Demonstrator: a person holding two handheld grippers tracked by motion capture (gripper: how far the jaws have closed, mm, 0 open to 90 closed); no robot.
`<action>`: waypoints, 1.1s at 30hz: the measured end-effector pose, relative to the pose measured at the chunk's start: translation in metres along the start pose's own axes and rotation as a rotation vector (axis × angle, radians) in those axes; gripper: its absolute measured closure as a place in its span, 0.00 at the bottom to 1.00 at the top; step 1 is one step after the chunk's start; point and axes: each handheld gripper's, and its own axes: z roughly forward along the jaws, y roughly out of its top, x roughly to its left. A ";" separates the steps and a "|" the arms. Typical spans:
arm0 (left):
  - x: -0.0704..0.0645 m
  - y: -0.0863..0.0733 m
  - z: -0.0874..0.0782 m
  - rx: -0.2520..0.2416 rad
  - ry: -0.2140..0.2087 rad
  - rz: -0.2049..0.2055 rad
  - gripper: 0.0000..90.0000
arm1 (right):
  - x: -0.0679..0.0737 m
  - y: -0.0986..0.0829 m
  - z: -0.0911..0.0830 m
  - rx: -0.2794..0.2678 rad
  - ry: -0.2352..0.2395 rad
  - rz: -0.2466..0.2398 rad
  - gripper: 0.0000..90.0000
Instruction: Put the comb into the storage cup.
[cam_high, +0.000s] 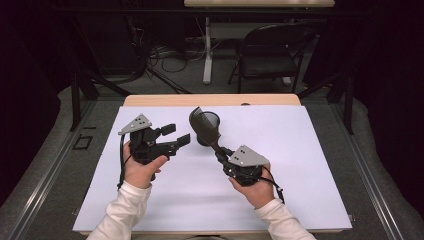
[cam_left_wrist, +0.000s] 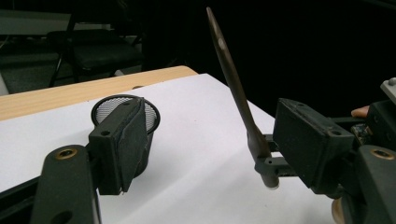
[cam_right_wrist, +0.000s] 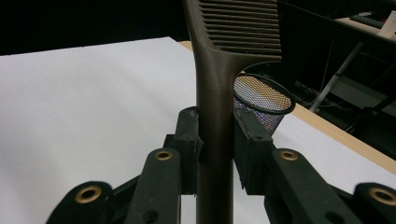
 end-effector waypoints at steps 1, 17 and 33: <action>0.000 0.000 0.001 -0.002 -0.004 0.000 0.30 | 0.001 0.000 0.000 0.001 -0.002 0.000 0.81; -0.003 0.000 -0.001 -0.005 -0.018 -0.023 0.39 | 0.013 -0.006 0.004 0.000 -0.012 -0.022 0.81; 0.001 -0.008 -0.001 -0.014 0.002 -0.088 0.42 | 0.027 -0.013 0.009 0.011 -0.013 -0.053 0.81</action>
